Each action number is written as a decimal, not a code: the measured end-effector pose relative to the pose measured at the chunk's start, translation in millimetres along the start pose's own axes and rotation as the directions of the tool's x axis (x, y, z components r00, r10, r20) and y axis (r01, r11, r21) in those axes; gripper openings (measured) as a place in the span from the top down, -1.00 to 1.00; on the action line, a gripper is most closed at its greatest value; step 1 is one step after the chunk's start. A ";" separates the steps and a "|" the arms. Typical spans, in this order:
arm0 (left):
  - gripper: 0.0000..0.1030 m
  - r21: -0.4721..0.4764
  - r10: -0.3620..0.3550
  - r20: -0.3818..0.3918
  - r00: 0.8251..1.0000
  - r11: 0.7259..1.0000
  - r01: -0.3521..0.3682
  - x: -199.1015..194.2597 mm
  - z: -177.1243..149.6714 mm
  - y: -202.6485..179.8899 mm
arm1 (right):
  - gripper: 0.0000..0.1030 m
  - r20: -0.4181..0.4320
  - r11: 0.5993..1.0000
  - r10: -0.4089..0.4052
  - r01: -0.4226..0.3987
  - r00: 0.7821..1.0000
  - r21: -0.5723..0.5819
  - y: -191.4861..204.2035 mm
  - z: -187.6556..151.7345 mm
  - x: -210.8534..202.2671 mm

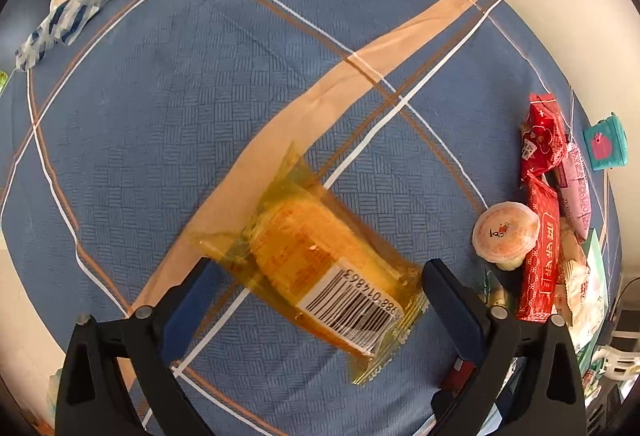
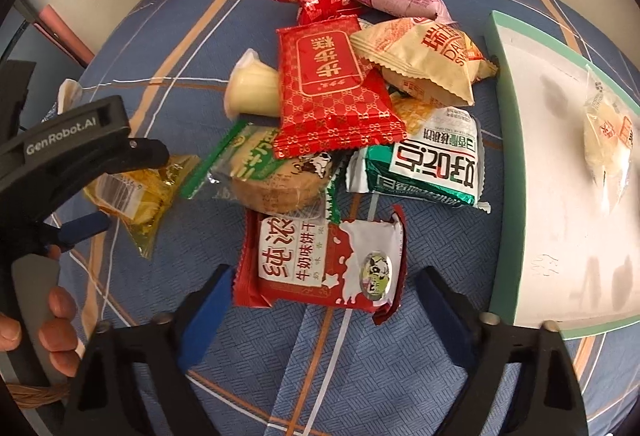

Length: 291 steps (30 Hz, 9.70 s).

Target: Organize snacks

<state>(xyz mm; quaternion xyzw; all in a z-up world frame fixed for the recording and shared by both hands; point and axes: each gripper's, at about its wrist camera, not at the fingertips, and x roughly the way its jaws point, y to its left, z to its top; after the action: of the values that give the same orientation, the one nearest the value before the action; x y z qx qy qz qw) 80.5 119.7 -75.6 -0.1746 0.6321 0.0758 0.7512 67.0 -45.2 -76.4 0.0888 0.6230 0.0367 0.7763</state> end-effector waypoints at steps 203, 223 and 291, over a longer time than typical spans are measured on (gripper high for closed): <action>-0.91 0.180 -0.122 0.136 0.983 0.979 0.097 -38.3 -17.5 -75.6 | -0.60 0.272 0.988 0.091 -0.121 0.958 0.095 -87.1 52.2 -65.6; -0.61 0.203 -0.125 0.085 0.988 0.974 0.106 2.4 14.1 -95.1 | -0.53 0.222 0.971 0.052 -0.101 0.974 0.218 -95.7 112.7 -30.5; 0.26 0.243 -0.163 0.141 0.976 0.962 0.126 -38.1 2.0 -117.0 | 0.25 0.210 0.977 0.107 -0.142 0.972 0.157 -97.0 61.5 -78.2</action>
<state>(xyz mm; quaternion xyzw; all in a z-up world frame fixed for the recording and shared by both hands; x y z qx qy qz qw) 114.3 16.0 -18.7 -0.1247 0.5598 -0.0401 0.8182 104.4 -159.2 -6.3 0.1973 0.5356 0.0225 0.8208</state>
